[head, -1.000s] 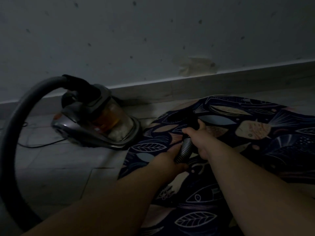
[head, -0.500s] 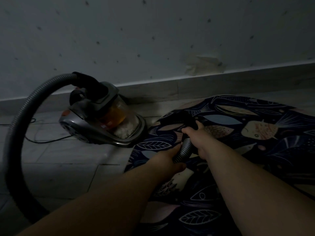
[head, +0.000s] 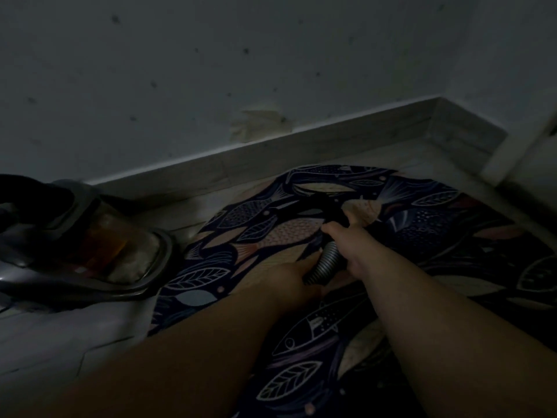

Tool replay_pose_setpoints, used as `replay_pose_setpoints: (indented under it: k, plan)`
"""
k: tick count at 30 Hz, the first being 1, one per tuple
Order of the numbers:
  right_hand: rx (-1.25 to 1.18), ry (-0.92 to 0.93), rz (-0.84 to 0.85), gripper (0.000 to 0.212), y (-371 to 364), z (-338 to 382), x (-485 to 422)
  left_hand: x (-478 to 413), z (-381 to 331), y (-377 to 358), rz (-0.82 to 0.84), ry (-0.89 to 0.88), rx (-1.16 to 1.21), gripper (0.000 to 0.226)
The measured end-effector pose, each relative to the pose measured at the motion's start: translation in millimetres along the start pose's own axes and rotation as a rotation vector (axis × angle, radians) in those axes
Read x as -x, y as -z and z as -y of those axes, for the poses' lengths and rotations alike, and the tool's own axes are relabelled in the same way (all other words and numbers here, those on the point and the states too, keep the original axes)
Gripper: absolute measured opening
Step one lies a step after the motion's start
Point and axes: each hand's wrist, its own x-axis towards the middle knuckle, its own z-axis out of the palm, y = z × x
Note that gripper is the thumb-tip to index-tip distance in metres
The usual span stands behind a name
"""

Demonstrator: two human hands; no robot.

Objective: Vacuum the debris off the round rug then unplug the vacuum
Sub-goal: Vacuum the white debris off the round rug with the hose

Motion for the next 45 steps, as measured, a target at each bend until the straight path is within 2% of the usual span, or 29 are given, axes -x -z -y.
replay_pose_setpoints:
  k: [2, 5, 17, 23, 27, 32, 38, 41, 45]
  plan:
    - [-0.032, -0.008, -0.055, 0.088, 21, -1, 4, -7, -17, -4, 0.044, -0.011, -0.008, 0.075]
    - [-0.113, 0.014, -0.127, 0.077, 53, -5, 12, -16, -44, -12, 0.108, -0.056, 0.018, 0.073]
    - [-0.208, -0.003, -0.493, 0.078, 195, -35, 72, -36, -157, -79, 0.321, -0.268, -0.131, 0.072]
    - [-0.245, 0.019, -0.679, 0.078, 237, -53, 99, -34, -197, -115, 0.388, -0.378, -0.107, 0.072]
    - [-0.257, 0.03, -0.782, 0.08, 248, -59, 102, -41, -204, -130, 0.396, -0.339, -0.158, 0.073]
    - [-0.295, 0.036, -0.784, 0.081, 246, -62, 93, -49, -206, -129, 0.378, -0.35, -0.15, 0.067]
    - [-0.297, 0.036, -0.737, 0.08, 253, -47, 68, -69, -211, -120, 0.326, -0.372, -0.12, 0.07]
    - [-0.318, 0.029, -0.707, 0.083, 250, -39, 53, -80, -209, -110, 0.312, -0.343, -0.191, 0.073]
    - [-0.321, 0.065, -0.639, 0.083, 241, -34, 30, -94, -199, -104, 0.303, -0.29, -0.165, 0.075]
